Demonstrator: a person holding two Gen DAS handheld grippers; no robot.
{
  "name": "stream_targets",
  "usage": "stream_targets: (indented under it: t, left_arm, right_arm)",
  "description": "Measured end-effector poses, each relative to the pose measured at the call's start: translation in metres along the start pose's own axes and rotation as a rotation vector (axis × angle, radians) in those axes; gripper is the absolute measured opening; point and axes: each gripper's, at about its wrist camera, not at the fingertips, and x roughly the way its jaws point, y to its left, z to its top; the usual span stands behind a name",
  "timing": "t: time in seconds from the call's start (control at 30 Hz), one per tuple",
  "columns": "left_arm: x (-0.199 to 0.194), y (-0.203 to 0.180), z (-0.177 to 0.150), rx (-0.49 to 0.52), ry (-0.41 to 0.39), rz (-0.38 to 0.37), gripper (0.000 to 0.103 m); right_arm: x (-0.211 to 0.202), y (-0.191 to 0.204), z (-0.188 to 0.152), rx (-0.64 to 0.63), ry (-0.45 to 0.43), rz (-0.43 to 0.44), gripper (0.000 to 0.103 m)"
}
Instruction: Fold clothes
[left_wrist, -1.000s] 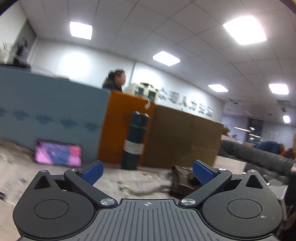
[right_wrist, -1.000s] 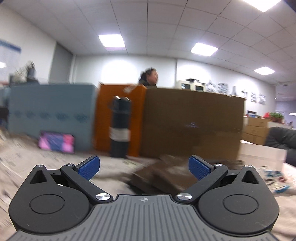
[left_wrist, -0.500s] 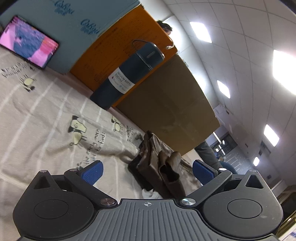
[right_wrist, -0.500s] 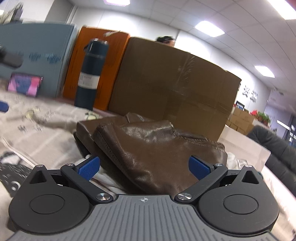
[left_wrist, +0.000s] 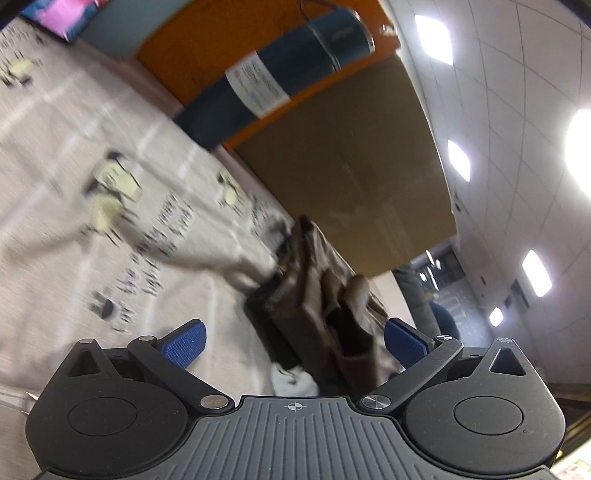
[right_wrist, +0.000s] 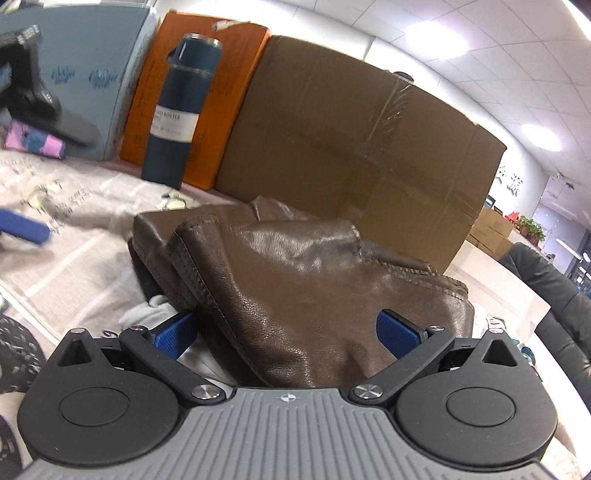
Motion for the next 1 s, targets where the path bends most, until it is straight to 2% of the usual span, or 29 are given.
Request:
stream_targets:
  t: [0.13,0.2,0.3,0.37,0.4,0.5,0.7,0.77,0.9,1.0]
  left_arm:
    - [0.013,0.001,-0.001,-0.043,0.034,-0.069,0.103]
    - [0.020,0.001,0.000,-0.077,0.053,-0.127,0.103]
    - [0.032,-0.002,0.000,-0.103,0.078,-0.205,0.103]
    - [0.041,-0.006,-0.001,-0.103,0.083,-0.222,0.103]
    - [0.046,-0.008,-0.001,-0.102,0.089,-0.210,0.103]
    - [0.061,-0.011,-0.005,-0.100,0.104,-0.175,0.103]
    - [0.068,-0.020,-0.007,-0.060,0.051,-0.171,0.103]
    - [0.066,-0.030,-0.010,0.004,0.026,-0.183,0.103]
    - [0.065,-0.043,-0.014,0.117,0.001,-0.184,0.103]
    - [0.067,-0.045,-0.013,0.154,0.012,-0.130,0.103]
  right_arm:
    - [-0.009,-0.010,0.001,0.038,-0.014,0.015,0.103]
    - [-0.006,-0.009,0.000,0.009,-0.002,-0.023,0.103]
    - [-0.006,-0.014,-0.001,0.050,-0.003,-0.065,0.103]
    - [-0.007,-0.017,0.000,0.089,-0.029,-0.129,0.103]
    - [-0.008,-0.018,0.000,0.109,-0.043,-0.162,0.103]
    - [-0.007,-0.021,0.001,0.141,-0.067,-0.174,0.103]
    - [-0.003,-0.016,0.000,0.169,-0.112,-0.178,0.102]
    - [-0.006,-0.016,0.001,0.180,-0.135,-0.181,0.103]
    - [-0.001,-0.025,0.000,0.233,-0.111,-0.172,0.103]
    - [-0.005,-0.031,-0.002,0.270,-0.126,-0.169,0.103]
